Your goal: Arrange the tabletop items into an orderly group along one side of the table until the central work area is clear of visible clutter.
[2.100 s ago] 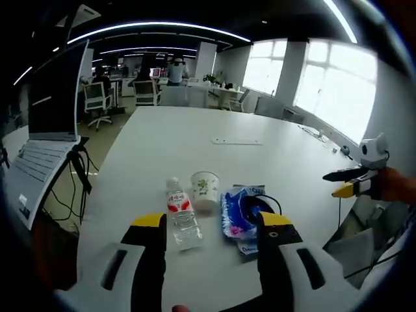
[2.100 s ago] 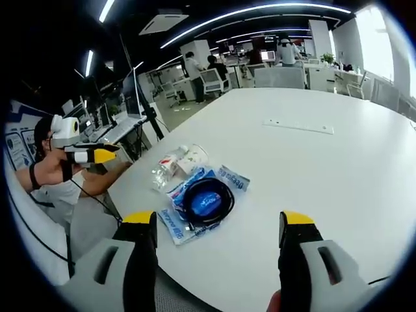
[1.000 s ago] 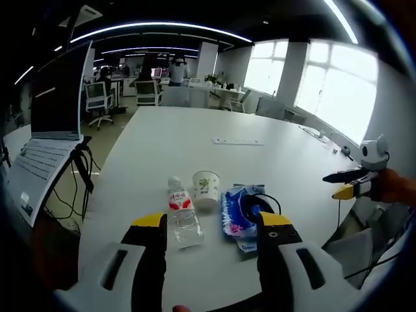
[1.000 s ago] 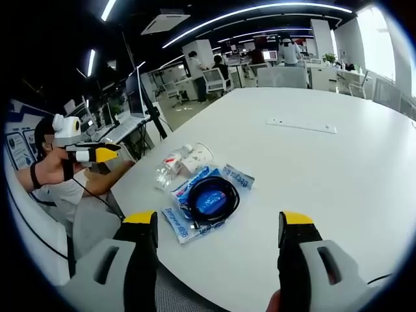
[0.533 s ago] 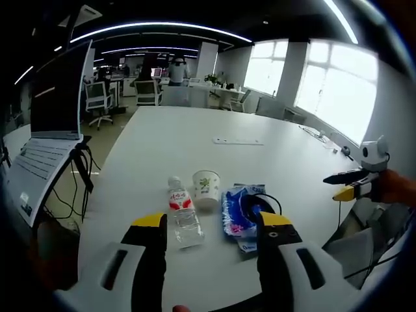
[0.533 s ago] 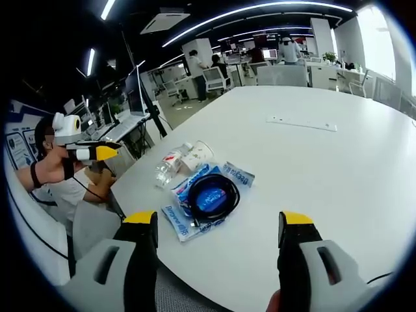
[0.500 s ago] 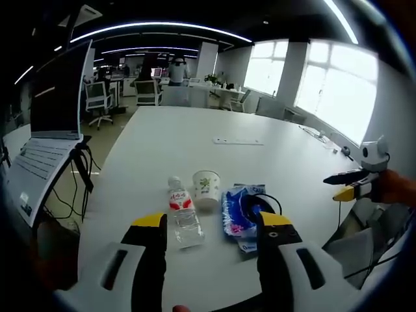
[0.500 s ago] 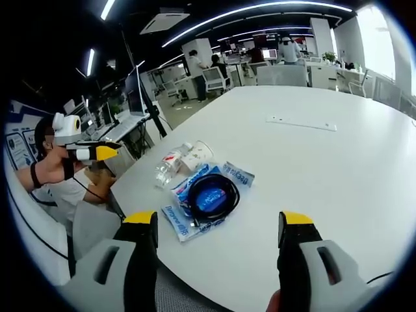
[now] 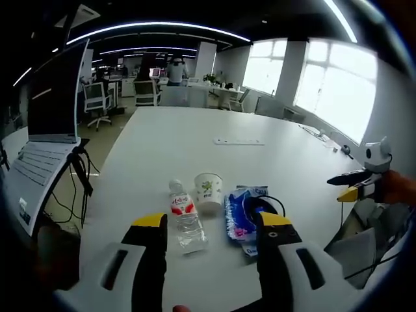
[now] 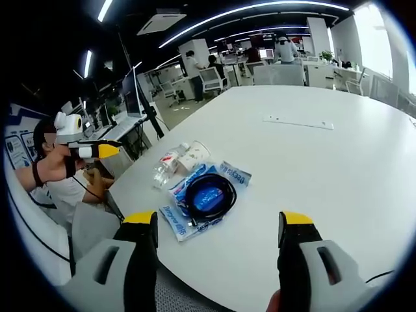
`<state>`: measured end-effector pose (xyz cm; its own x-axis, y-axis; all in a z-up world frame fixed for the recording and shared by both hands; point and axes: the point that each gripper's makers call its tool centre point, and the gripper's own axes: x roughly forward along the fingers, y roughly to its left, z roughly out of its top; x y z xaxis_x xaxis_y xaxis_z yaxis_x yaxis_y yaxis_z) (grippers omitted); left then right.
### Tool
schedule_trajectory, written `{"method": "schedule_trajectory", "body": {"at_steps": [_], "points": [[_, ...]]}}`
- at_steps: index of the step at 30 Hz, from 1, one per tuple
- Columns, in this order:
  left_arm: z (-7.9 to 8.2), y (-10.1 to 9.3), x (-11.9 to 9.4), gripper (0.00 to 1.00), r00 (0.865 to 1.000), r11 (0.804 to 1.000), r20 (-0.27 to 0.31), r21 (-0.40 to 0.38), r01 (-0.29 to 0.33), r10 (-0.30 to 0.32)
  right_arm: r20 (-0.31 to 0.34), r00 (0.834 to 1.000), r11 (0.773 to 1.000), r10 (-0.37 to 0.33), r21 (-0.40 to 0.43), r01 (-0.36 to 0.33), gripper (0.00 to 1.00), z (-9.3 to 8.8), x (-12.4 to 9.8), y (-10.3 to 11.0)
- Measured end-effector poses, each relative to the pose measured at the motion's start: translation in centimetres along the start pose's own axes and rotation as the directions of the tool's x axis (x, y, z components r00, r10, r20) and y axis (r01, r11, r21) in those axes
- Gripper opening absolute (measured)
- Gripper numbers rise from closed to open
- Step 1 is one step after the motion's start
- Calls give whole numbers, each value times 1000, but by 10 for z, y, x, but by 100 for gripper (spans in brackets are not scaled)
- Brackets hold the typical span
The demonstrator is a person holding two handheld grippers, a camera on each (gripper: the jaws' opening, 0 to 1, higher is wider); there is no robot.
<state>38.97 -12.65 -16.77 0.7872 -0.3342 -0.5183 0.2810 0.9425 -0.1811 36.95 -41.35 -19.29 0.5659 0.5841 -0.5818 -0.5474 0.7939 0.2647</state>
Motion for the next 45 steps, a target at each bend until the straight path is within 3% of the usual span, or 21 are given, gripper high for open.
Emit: {"method": "schedule_trajectory", "body": {"at_steps": [14, 23, 45], "points": [[5, 4, 15, 55, 1000, 999, -14, 30, 20, -19, 7, 1000, 1000, -22, 17, 22, 75, -2, -6, -5], [-2, 5, 28, 53, 998, 999, -49, 37, 30, -28, 3, 999, 999, -40, 30, 40, 75, -9, -10, -11], [0, 21, 63, 48, 997, 999, -76, 33, 15, -12, -13, 998, 997, -57, 43, 58, 74, -13, -10, -14]]}}
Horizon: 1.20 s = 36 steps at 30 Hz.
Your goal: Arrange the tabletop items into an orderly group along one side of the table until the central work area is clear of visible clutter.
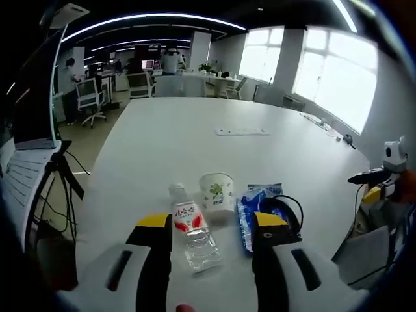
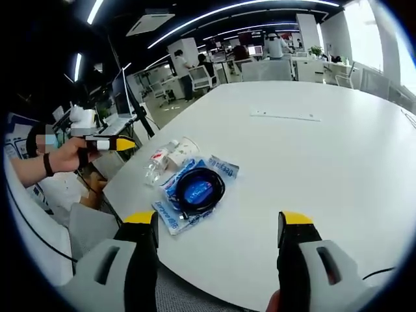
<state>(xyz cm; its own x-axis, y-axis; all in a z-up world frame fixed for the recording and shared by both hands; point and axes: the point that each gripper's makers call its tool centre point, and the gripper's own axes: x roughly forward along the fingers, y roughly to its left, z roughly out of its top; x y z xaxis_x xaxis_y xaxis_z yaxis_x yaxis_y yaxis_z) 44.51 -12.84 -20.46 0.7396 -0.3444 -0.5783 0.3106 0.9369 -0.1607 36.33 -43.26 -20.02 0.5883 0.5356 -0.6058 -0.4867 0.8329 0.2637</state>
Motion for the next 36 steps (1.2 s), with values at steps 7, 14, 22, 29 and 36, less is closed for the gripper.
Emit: {"method": "schedule_trajectory", "body": {"at_steps": [7, 14, 22, 29, 36], "points": [[-4, 5, 6, 47, 1000, 1000, -17, 0, -5, 5, -4, 1000, 1000, 0, -1, 0, 74, -1, 0, 2], [-5, 11, 10, 47, 999, 1000, -28, -6, -16, 16, -8, 1000, 1000, 0, -3, 0, 74, -3, -1, 4], [-7, 15, 17, 46, 999, 1000, -45, 6, -18, 19, -10, 1000, 1000, -2, -2, 2, 74, -5, -2, 6], [-10, 20, 27, 45, 997, 1000, -72, 4, -29, 29, -19, 1000, 1000, -4, 0, 4, 74, -10, -4, 7], [-15, 22, 44, 44, 993, 1000, -110, 8, -29, 29, -28, 1000, 1000, -2, 6, 3, 74, -16, -3, 8]]}}
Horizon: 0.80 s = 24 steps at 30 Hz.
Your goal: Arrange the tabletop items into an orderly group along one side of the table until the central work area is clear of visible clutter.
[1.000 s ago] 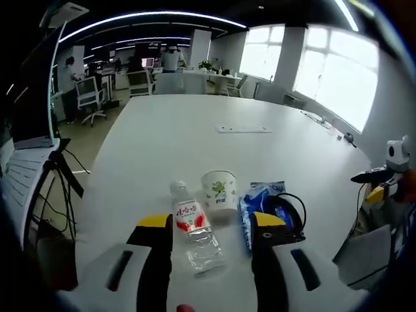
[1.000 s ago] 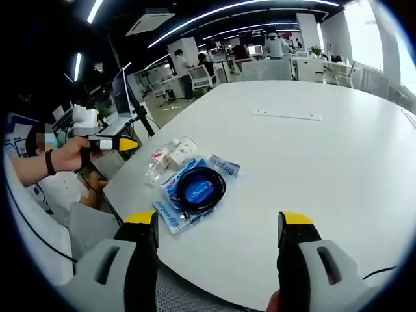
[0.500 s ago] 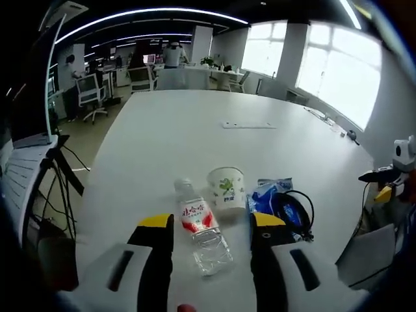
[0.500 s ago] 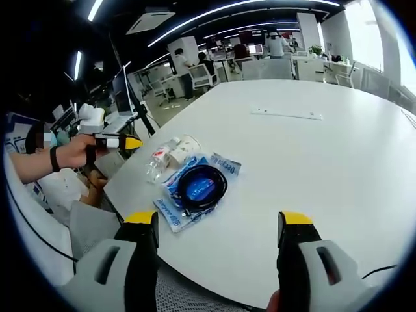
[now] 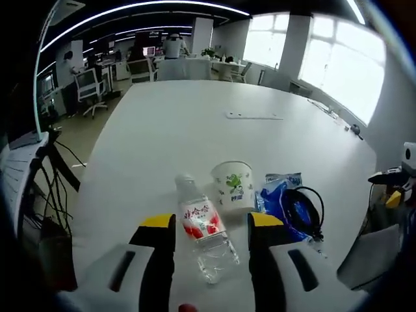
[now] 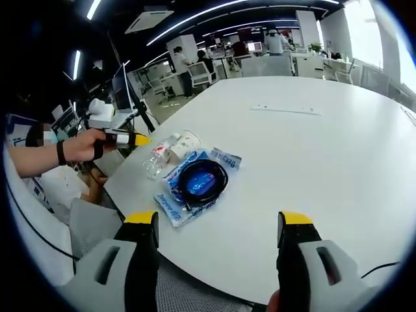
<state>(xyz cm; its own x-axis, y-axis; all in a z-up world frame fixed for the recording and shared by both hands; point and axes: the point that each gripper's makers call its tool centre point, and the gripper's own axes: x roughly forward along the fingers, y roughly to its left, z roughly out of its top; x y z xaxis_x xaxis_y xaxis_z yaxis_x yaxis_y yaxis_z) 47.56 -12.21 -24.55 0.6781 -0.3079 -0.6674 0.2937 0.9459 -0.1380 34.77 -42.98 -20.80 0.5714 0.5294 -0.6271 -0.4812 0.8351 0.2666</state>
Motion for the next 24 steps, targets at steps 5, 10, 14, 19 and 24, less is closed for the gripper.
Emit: {"method": "schedule_trajectory", "body": {"at_steps": [5, 10, 14, 19, 24], "points": [[-3, 4, 8, 43, 1000, 1000, -25, -16, -4, 3, -1, 1000, 1000, -2, 5, 2, 74, -1, 0, -1], [-9, 8, 16, 43, 998, 1000, -56, -26, -11, 10, -5, 1000, 1000, 0, 7, 0, 74, -2, 1, -2], [-12, 9, 18, 42, 997, 999, -78, -50, -18, 14, -7, 1000, 1000, 4, 9, -4, 74, -2, 3, -3], [-13, 11, 21, 42, 995, 996, -96, -89, -30, 21, -11, 1000, 1000, 11, 7, -11, 74, -1, 5, -1], [-14, 9, 23, 41, 993, 996, -117, -87, -31, 20, -12, 1000, 1000, 13, 6, -13, 74, -1, 7, -1]]}}
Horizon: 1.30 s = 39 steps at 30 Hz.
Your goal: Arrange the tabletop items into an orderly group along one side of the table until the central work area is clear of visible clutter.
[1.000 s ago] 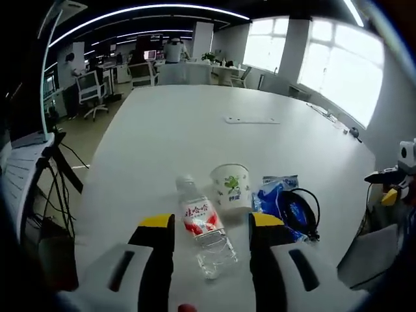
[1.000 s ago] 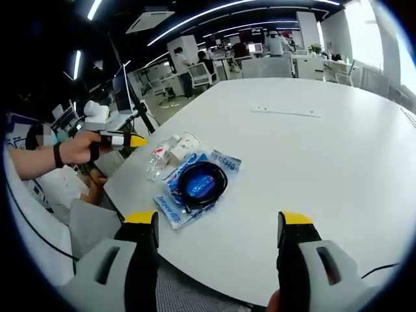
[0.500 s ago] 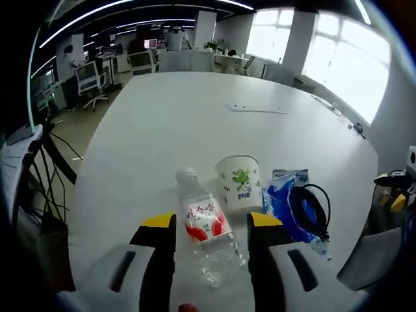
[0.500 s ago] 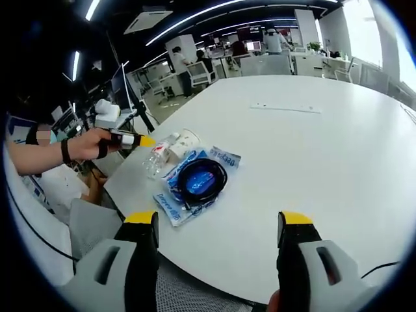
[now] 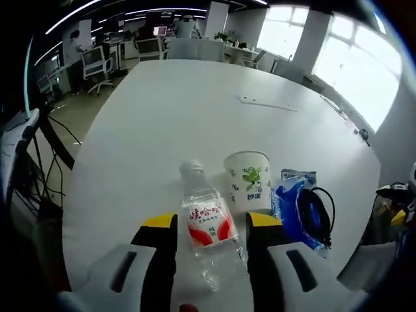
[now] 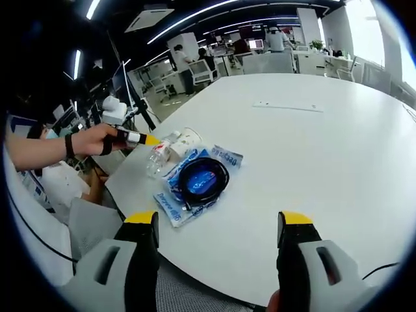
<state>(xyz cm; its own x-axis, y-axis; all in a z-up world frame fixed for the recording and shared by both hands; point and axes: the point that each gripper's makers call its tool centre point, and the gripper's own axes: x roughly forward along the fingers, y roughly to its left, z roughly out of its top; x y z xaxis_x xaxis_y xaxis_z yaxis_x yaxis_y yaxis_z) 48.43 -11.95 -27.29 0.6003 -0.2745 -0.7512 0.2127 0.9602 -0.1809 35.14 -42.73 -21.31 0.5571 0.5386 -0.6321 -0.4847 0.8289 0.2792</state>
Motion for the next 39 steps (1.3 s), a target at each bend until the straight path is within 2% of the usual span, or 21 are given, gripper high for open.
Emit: {"method": "schedule_trajectory", "body": {"at_steps": [5, 10, 13, 15, 20, 22, 28, 39], "points": [[-1, -4, 6, 40, 1000, 1000, -23, -30, 4, -4, 0, 1000, 1000, 0, 10, 0, 74, -1, 1, 0], [-4, -1, 16, 39, 998, 999, -57, -47, -21, 19, -1, 1000, 1000, -1, 16, 1, 74, -3, 1, 0], [-7, 5, 20, 39, 995, 998, -88, -43, -39, 35, -6, 1000, 1000, -5, 19, 5, 74, -5, 1, -2], [-12, 7, 20, 35, 991, 998, -120, -29, -56, 52, -6, 1000, 1000, -8, 21, 9, 74, -5, 0, -3], [-13, 7, 23, 36, 990, 997, -132, -54, -54, 46, 2, 1000, 1000, -13, 24, 13, 73, -3, 0, -4], [-13, 6, 23, 35, 990, 998, -133, -23, -57, 53, 6, 1000, 1000, -14, 25, 14, 73, -2, 0, -4], [-14, 9, 21, 33, 988, 998, -135, -1, -71, 70, 4, 1000, 1000, -7, 19, 7, 73, -1, 2, -1], [-34, 13, 6, 32, 987, 997, -147, -20, -72, 69, 15, 1000, 1000, 2, 6, -2, 73, 3, 4, 5]]}}
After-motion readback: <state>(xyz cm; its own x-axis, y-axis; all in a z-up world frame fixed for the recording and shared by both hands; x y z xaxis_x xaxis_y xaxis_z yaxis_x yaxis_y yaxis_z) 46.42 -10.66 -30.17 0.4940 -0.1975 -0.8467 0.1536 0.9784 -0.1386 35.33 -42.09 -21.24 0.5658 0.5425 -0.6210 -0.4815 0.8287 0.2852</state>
